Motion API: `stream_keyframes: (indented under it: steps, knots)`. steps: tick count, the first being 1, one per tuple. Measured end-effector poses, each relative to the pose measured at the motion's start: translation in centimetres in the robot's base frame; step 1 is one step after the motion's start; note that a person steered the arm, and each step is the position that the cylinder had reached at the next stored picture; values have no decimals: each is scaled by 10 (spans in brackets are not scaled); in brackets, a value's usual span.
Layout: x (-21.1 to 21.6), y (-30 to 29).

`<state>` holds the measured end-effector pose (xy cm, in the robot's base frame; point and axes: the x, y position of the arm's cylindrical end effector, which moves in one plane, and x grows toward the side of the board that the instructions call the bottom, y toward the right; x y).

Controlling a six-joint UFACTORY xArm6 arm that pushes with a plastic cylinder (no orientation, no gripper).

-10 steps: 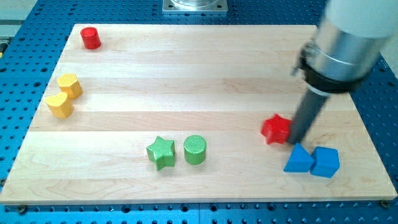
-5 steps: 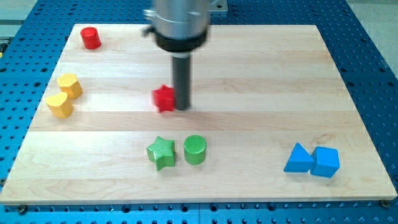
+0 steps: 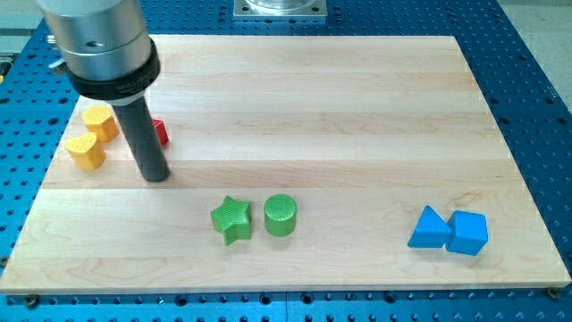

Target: Move the red star into the red circle

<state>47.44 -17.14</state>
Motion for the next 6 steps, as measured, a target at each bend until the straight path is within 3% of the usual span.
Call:
stream_keyframes:
  steps: [2, 3, 4, 5, 6]
  knots:
    - [-128, -5]
    - [-106, 15]
    - [-112, -9]
    - [-164, -33]
    - [-185, -53]
